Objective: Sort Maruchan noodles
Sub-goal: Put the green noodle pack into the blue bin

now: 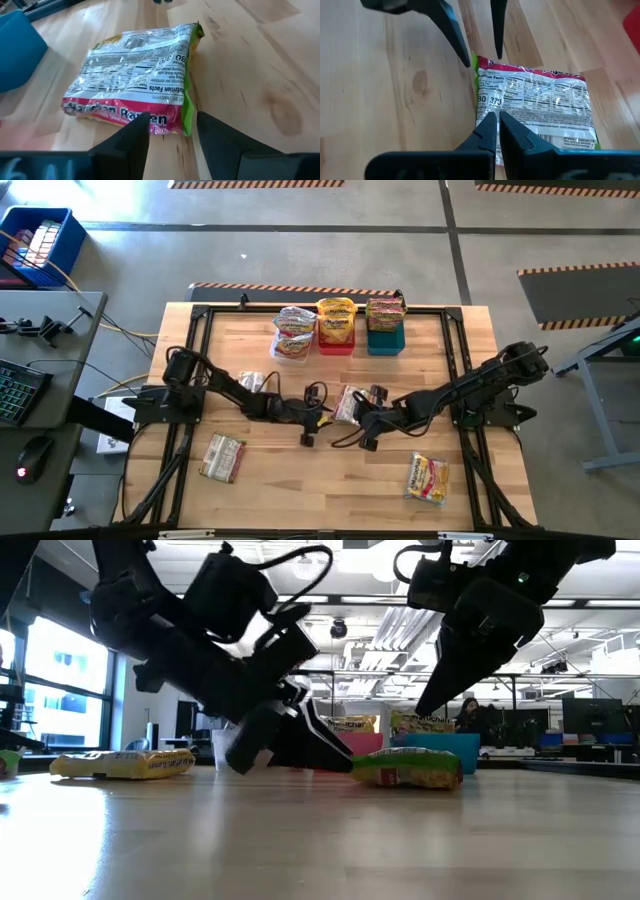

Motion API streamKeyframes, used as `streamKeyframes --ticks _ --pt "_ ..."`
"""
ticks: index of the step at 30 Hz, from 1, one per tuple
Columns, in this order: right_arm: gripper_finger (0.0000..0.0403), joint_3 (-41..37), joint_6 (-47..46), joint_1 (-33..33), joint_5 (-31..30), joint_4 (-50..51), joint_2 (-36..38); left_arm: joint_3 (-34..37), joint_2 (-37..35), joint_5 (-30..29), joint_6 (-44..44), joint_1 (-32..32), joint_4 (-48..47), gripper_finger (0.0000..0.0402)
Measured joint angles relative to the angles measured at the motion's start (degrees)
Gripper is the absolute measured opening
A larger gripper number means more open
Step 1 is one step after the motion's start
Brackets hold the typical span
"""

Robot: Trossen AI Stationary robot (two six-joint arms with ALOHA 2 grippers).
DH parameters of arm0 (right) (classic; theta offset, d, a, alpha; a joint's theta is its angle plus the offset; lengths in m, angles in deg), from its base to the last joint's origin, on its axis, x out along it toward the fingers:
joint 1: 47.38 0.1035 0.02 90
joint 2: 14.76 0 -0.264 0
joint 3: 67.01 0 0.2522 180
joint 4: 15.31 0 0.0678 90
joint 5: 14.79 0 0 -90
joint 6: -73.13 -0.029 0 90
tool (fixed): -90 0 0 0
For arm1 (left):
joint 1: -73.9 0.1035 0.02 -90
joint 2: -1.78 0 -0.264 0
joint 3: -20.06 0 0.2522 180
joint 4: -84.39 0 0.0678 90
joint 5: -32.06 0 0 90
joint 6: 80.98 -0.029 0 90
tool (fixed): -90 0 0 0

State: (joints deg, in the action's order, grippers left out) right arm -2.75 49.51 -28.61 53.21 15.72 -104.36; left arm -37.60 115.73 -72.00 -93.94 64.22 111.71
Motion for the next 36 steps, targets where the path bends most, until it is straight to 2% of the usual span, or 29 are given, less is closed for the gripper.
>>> streamKeyframes --ticks 4,8,13,15,22,26,30,36 --pt "0.0 0.0 1.53 0.01 0.66 0.03 0.0 -2.97 3.67 0.7 -1.52 0.05 -0.15 0.0147" --pt "0.0007 0.0 1.29 0.11 0.85 0.28 0.0 -6.75 7.06 1.48 -3.42 -0.15 0.61 0.0108" --pt "0.0058 0.0 1.18 1.44 0.98 1.58 0.0 -8.3 7.72 2.0 -4.4 -0.26 -0.91 0.0025" --pt "0.0089 0.0 0.4 2.24 -0.05 1.9 0.0 -8.2 7.12 1.96 -4.37 -0.26 -1.33 0.0007" --pt "0.0213 0.0 -4.9 5.03 -8.02 5.68 0.0 -8.03 4.97 4.36 -2.17 -0.04 0.27 0.0002" --pt "0.0267 0.0 -6.37 6.15 -10.3 6.29 0.0 -8.0 4.56 4.76 0.7 0.55 1.34 0.0001" --pt "0.0289 0.02 -6.55 7.04 -11.78 5.98 -0.67 -8.02 4.16 5.73 4.03 1.44 2.62 0.0" --pt "0.0291 0.02 -6.56 7.37 -13.23 4.96 -4.69 -8.02 4.16 6.93 8.13 2.95 5.32 0.0"
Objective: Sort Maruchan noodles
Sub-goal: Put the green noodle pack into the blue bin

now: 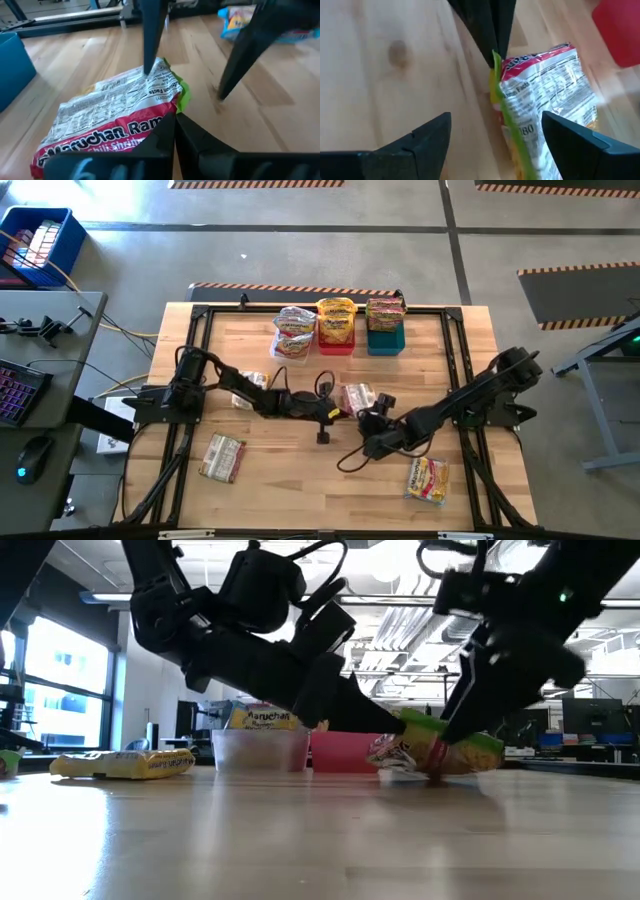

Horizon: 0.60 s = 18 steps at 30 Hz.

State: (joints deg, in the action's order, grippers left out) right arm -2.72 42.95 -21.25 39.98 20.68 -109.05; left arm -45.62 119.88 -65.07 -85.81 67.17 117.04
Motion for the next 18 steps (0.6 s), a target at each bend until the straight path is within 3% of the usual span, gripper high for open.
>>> streamKeyframes --ticks 9,13,18 --pt "0.0291 3.56 0.51 -0.54 -12.63 3.11 -5.73 -0.04 0.0 2.15 1.84 0.4 3.75 0.0" --pt "0.0278 5.54 0.52 -2.09 -11.93 6.46 -7.79 -0.04 0.0 2.13 2.7 0.54 4.37 0.0" --pt "0.0226 5.97 0.35 -3.95 -8.82 7.19 -8.9 -0.04 0.0 3.57 4.23 1.29 4.67 0.0"
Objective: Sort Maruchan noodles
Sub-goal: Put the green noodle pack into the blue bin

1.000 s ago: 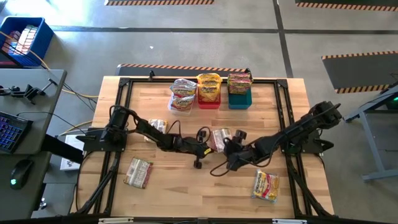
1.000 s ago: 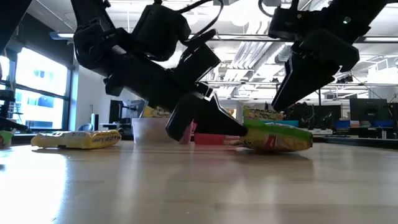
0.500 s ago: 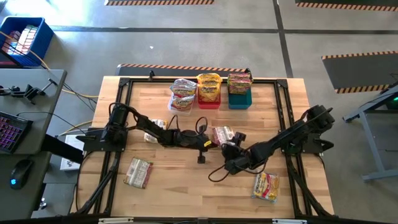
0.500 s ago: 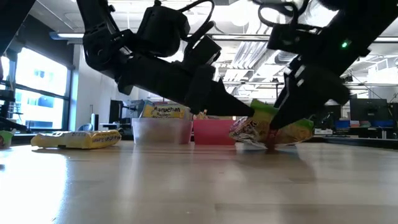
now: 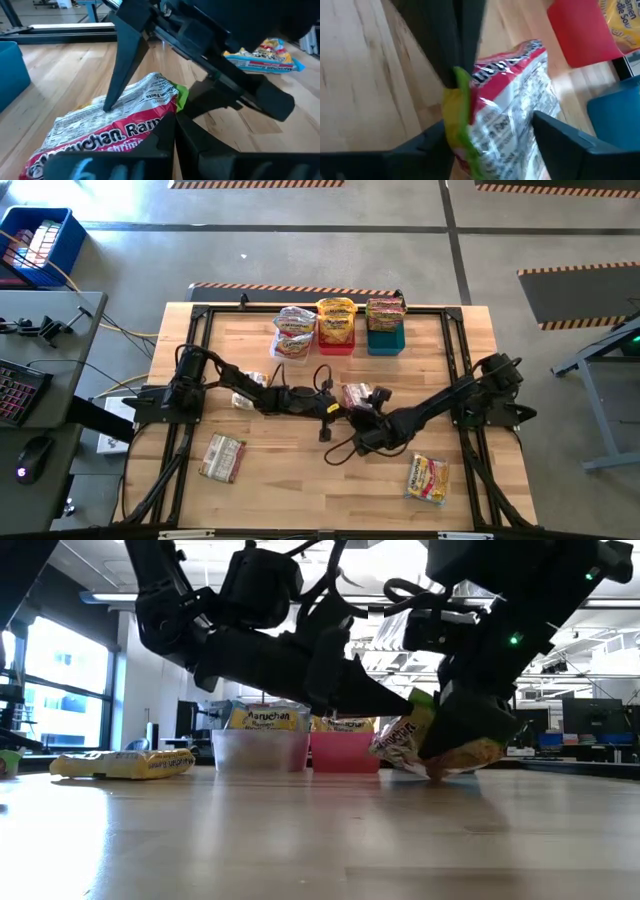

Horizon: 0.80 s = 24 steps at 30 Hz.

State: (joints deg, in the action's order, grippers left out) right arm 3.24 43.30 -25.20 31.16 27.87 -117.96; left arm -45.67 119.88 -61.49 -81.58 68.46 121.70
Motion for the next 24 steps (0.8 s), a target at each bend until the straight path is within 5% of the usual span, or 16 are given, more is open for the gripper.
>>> streamKeyframes --ticks 9,14,18,24 --pt "0.0104 0.13 1.69 0.32 -3.85 1.5 0.94 1.69 -4.97 1.13 0.55 1.31 -3.73 0.0006" --pt "0.0097 0.07 -1.05 3.1 -3.04 5.66 6.2 9.74 -16.12 -3.24 -3.05 1.43 -4.58 0.0025" --pt "0.0096 -1.76 -1.47 5.18 -7.82 7.02 12.29 19.91 -25.11 0.3 -6.43 1.71 0.57 0.0035" --pt "0.0089 -10.96 5.98 5.13 -9.68 -8.87 23.3 30.35 -29.79 4.24 -4.47 3.4 13.13 0.0015"
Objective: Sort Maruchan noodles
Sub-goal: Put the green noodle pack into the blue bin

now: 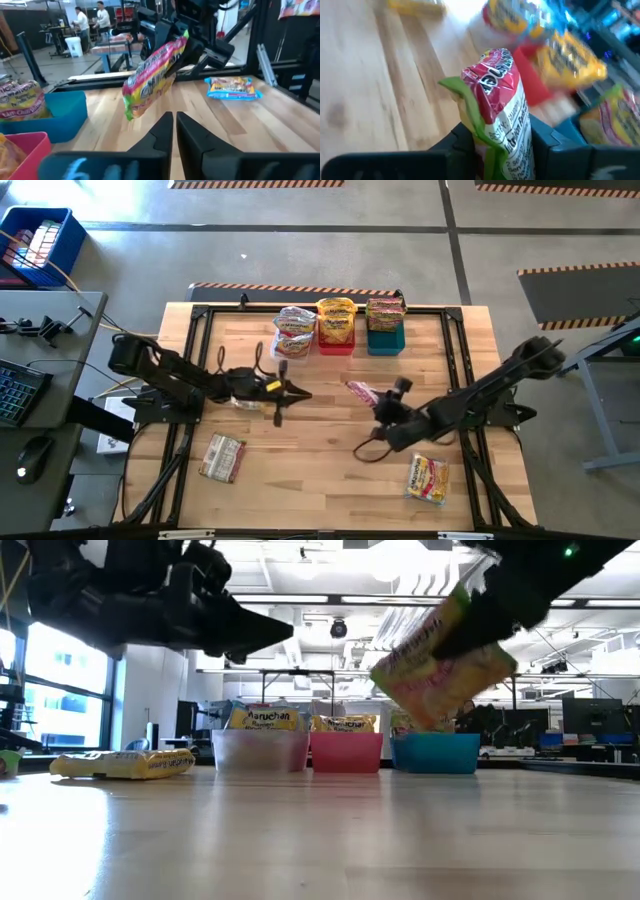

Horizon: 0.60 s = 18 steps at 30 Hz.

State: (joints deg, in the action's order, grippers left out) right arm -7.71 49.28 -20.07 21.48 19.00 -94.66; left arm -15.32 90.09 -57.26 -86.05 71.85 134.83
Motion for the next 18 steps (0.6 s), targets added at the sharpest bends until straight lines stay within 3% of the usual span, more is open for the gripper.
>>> streamKeyframes --ticks 4,9,13,18 --pt "0.0088 -8.45 14.77 -1.52 7.64 -23.83 6.92 0.2 0.11 0.63 -0.1 0.96 0.65 0.0006" --pt "0.0088 -16.55 27.63 -4.15 21.44 -46.07 12.98 -2.07 0.22 2.76 -1.52 1.29 0.4 0.0034" --pt "0.0088 -18.61 32.5 -5.8 27.2 -53.54 14.88 -4.83 0.22 8.22 -1.57 1.21 0.03 0.0076" --pt "0.0088 -18.43 34.54 -6.71 30.44 -55.59 14.81 -8.72 0.22 9.3 -1.24 1.12 -2.74 0.0135"
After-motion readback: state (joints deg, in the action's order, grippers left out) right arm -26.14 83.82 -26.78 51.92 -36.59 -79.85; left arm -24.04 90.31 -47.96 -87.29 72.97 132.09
